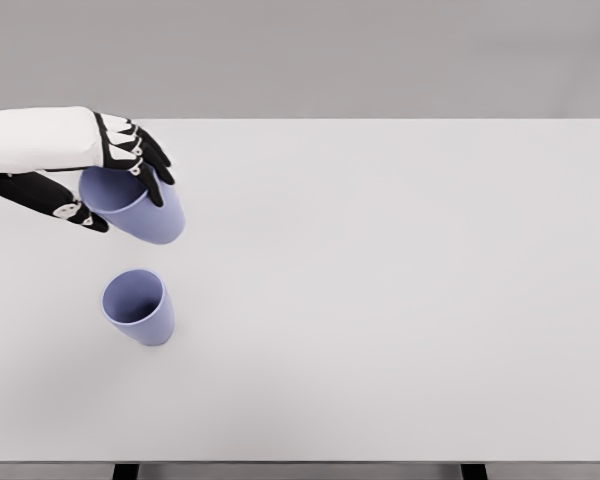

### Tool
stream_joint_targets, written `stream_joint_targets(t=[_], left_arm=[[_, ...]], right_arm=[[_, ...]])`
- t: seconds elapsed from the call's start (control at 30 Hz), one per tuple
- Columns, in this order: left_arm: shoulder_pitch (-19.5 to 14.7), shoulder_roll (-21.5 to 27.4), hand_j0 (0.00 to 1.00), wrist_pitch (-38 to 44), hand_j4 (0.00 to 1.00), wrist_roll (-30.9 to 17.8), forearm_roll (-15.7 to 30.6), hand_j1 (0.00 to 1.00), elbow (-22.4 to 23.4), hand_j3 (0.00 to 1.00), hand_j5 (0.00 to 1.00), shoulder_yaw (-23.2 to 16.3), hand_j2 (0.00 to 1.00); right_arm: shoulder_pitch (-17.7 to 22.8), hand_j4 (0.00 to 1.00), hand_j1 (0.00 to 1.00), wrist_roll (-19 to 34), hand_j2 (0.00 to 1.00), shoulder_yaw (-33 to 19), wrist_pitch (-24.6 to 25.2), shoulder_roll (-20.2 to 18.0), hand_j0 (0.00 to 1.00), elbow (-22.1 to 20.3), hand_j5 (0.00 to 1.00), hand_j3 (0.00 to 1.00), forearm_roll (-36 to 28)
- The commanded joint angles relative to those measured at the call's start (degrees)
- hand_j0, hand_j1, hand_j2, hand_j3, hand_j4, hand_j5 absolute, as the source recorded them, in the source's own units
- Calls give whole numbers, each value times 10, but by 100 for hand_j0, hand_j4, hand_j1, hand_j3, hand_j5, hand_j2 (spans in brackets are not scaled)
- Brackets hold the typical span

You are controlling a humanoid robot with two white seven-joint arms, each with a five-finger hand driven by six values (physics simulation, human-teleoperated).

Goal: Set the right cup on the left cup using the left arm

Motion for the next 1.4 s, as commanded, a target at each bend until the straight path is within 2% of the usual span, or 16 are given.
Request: stream_joint_targets(t=[0.0, 0.13, 0.63, 0.8, 0.93, 1.37], left_arm=[[0, 8, 60, 1, 60, -15, 8, 60, 0, 60, 60, 0, 60], [1, 11, 60, 1, 60, -44, 8, 60, -1, 60, 60, -8, 60], [2, 36, 61, 1, 61, -44, 33, 61, -2, 61, 61, -10, 61], [7, 37, 61, 1, 61, -44, 34, 61, -1, 61, 61, -26, 61], [6, 56, 61, 1, 61, -44, 34, 61, -1, 61, 61, -28, 61], [8, 55, 61, 1, 61, -44, 33, 61, -2, 61, 61, -39, 61]], right_arm=[[0, 100, 100, 0, 100, 0, 0, 0, 100, 1, 100, 100, 0], [0, 100, 100, 0, 100, 0, 0, 0, 100, 0, 100, 100, 0], [0, 100, 100, 1, 100, 0, 0, 0, 100, 0, 100, 100, 0], [0, 100, 100, 1, 100, 0, 0, 0, 100, 0, 100, 100, 0], [0, 100, 100, 0, 100, 0, 0, 0, 100, 1, 100, 100, 0], [0, 100, 100, 0, 100, 0, 0, 0, 100, 1, 100, 100, 0]])
